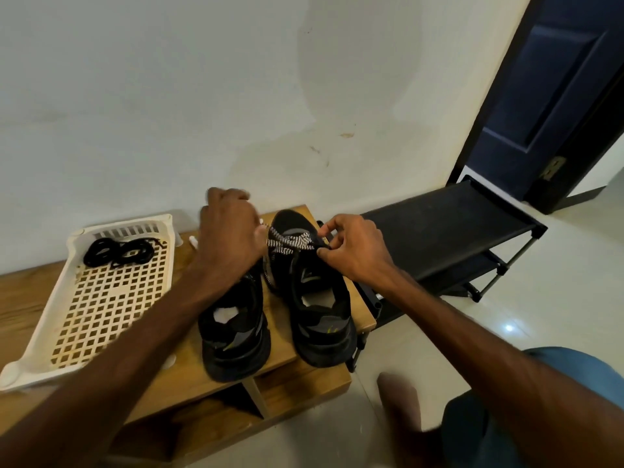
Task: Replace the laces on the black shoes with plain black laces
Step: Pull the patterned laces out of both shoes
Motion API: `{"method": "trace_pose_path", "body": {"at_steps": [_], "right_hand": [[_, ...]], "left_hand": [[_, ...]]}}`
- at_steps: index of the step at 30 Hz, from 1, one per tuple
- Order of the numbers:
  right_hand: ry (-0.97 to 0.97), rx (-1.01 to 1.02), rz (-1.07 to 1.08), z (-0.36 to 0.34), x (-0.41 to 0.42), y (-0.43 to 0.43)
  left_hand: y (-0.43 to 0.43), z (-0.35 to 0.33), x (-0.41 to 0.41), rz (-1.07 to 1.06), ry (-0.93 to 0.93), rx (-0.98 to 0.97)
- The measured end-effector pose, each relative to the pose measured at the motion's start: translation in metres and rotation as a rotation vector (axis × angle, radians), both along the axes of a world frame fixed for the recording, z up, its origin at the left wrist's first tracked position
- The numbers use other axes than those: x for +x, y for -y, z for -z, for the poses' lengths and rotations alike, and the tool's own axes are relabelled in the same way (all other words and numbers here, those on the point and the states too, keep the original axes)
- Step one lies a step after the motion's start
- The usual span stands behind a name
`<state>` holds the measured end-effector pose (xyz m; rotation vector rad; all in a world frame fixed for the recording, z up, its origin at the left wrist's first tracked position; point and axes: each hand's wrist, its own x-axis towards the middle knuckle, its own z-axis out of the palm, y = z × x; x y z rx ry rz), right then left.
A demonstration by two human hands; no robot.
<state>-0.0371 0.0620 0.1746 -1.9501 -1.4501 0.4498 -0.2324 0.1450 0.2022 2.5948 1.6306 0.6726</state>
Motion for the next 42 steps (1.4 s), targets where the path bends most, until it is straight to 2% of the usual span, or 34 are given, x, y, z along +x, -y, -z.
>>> {"method": "trace_pose_path", "body": {"at_steps": [4,8,13,18,21,26,30,33,36,37,39,42], "right_hand": [[0.025,-0.007,-0.017,-0.005,-0.005,0.003],[0.063,-0.007,-0.037,-0.004,-0.006,0.000],[0.034,-0.010,-0.012,0.000,-0.002,-0.001],[0.032,-0.006,-0.023,0.001,-0.002,-0.002],[0.043,-0.005,-0.019,0.001,-0.004,-0.002],[0.028,-0.011,-0.004,0.000,-0.004,0.000],[-0.010,-0.008,0.006,0.000,-0.003,0.001],[-0.021,-0.006,0.015,0.000,-0.002,0.002],[-0.015,0.003,0.025,0.000,-0.001,0.003],[-0.011,0.009,0.026,0.001,-0.001,0.003],[0.013,0.018,0.022,0.002,-0.003,0.003],[0.032,0.008,0.010,0.002,-0.007,0.001]], "left_hand": [[0.036,0.014,0.033,0.259,-0.090,0.011],[0.039,0.023,0.053,0.270,-0.260,0.083],[0.020,0.020,0.040,0.236,-0.160,0.159],[0.010,0.020,0.032,0.288,0.057,0.021],[0.017,0.025,0.041,0.314,-0.018,-0.019],[0.017,0.032,0.045,0.278,-0.094,0.059],[0.017,0.030,0.043,0.322,-0.053,0.100],[0.002,0.010,0.030,0.242,0.044,0.142],[-0.024,-0.015,-0.002,0.086,0.242,0.210],[-0.031,-0.018,-0.012,0.023,0.251,0.192],[-0.034,-0.012,-0.016,-0.069,0.142,0.077],[-0.013,0.009,0.005,0.048,0.059,-0.083]]}}
